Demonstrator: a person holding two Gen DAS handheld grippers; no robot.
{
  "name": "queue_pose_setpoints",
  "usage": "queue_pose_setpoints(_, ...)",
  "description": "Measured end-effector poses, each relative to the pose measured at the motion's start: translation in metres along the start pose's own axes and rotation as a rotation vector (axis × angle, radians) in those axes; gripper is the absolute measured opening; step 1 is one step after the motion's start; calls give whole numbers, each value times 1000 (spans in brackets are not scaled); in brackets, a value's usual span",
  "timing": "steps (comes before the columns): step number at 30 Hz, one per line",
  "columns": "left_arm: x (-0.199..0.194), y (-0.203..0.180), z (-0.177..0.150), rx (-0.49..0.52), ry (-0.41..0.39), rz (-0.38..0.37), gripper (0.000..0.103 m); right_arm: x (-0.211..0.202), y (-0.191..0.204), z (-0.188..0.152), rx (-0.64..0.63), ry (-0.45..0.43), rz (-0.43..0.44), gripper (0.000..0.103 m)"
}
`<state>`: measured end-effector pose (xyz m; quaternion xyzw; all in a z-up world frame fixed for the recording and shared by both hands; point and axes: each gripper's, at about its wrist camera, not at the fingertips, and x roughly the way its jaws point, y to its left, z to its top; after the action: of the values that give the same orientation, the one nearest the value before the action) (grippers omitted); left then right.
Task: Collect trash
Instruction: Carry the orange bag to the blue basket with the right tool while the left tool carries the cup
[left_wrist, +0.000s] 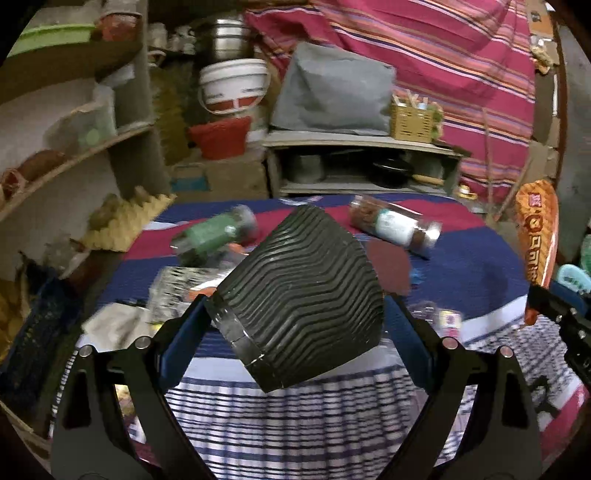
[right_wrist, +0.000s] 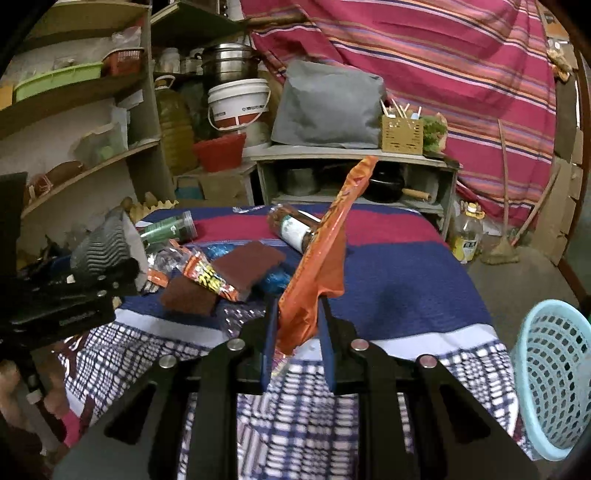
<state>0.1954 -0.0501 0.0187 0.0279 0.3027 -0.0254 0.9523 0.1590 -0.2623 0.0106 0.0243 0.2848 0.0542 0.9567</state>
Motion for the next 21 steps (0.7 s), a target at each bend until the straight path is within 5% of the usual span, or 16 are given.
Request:
queue_pose_setpoints(14,3,-80,-13,122,25,-97,90,-53,-105,-37,92,7,-152,22)
queue_pose_setpoints(21,7,-116,-18,114,53,-226,90,-64,-147,-47,137,-9,-195,22)
